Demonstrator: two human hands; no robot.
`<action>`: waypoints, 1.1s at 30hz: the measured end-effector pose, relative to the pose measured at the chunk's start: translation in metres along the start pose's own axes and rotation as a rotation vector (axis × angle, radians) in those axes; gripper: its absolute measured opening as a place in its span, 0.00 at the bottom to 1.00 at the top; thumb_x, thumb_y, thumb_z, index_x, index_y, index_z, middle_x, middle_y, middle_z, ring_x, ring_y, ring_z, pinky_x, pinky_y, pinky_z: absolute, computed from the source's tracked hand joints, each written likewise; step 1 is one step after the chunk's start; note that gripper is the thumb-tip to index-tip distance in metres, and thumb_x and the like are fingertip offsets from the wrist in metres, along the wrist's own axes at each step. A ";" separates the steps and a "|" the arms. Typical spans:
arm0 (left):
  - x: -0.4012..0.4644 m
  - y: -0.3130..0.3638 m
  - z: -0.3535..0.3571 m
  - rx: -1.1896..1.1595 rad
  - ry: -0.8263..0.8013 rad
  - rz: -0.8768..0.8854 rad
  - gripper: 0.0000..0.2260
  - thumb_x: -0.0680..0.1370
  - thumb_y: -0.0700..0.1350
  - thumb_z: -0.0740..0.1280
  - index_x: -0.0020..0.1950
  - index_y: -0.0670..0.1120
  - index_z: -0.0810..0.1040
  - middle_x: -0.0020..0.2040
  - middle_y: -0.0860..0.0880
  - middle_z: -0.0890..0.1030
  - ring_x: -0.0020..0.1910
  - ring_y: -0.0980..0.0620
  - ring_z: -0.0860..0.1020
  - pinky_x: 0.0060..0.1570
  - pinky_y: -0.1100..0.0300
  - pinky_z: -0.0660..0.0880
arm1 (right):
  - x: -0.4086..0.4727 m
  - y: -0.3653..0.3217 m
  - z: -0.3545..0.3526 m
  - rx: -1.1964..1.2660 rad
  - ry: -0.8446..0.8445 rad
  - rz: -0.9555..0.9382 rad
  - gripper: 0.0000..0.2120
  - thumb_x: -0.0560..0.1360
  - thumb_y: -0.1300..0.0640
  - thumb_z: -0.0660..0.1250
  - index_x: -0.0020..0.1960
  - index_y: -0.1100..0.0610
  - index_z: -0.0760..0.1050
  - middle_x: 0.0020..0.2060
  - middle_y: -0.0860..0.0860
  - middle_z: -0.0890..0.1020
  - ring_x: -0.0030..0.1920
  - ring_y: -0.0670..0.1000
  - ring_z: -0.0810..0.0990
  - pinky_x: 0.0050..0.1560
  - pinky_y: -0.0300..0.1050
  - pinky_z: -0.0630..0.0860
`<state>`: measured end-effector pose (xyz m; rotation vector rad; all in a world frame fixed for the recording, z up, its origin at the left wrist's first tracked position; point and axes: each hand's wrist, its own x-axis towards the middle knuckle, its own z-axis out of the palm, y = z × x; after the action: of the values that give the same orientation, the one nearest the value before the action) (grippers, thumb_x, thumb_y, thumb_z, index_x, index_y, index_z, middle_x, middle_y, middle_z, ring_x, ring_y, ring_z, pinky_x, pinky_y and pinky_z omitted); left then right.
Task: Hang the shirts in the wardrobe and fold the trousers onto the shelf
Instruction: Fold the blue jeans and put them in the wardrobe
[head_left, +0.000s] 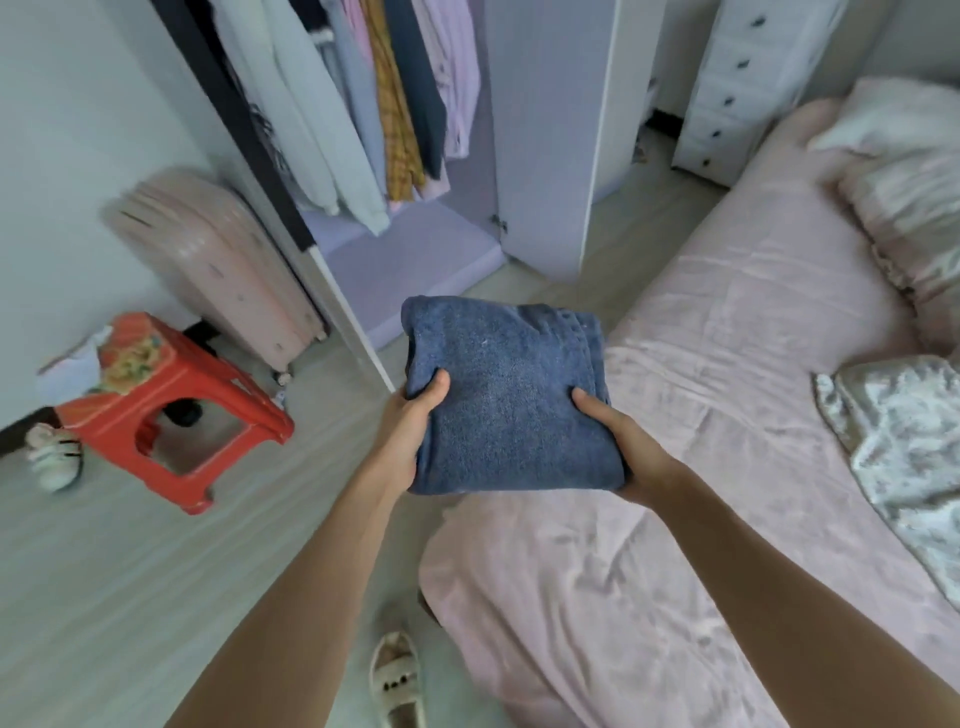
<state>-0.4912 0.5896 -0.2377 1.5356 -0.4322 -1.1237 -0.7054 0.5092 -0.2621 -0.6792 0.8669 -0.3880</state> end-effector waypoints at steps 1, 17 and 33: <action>0.011 0.022 -0.014 -0.006 0.000 0.034 0.08 0.74 0.51 0.69 0.52 0.51 0.78 0.42 0.54 0.85 0.41 0.57 0.83 0.31 0.64 0.77 | 0.011 -0.015 0.023 -0.012 0.010 -0.047 0.27 0.66 0.46 0.69 0.63 0.55 0.72 0.54 0.55 0.82 0.50 0.54 0.83 0.42 0.46 0.80; 0.139 0.278 -0.096 0.218 -0.201 0.340 0.16 0.77 0.49 0.66 0.63 0.47 0.71 0.60 0.47 0.77 0.58 0.46 0.76 0.63 0.46 0.71 | 0.102 -0.179 0.225 -0.059 0.391 -0.580 0.21 0.71 0.48 0.70 0.59 0.56 0.71 0.49 0.55 0.82 0.44 0.54 0.83 0.40 0.47 0.79; 0.288 0.461 0.006 0.339 0.186 0.790 0.16 0.75 0.51 0.66 0.52 0.51 0.58 0.49 0.52 0.73 0.43 0.48 0.73 0.44 0.59 0.67 | 0.221 -0.414 0.243 -0.266 0.492 -1.167 0.28 0.75 0.54 0.66 0.72 0.51 0.60 0.61 0.47 0.72 0.57 0.46 0.73 0.56 0.40 0.68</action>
<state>-0.2221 0.2235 0.0602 1.5181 -1.0273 -0.2980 -0.3969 0.1760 0.0086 -1.3454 0.9124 -1.5511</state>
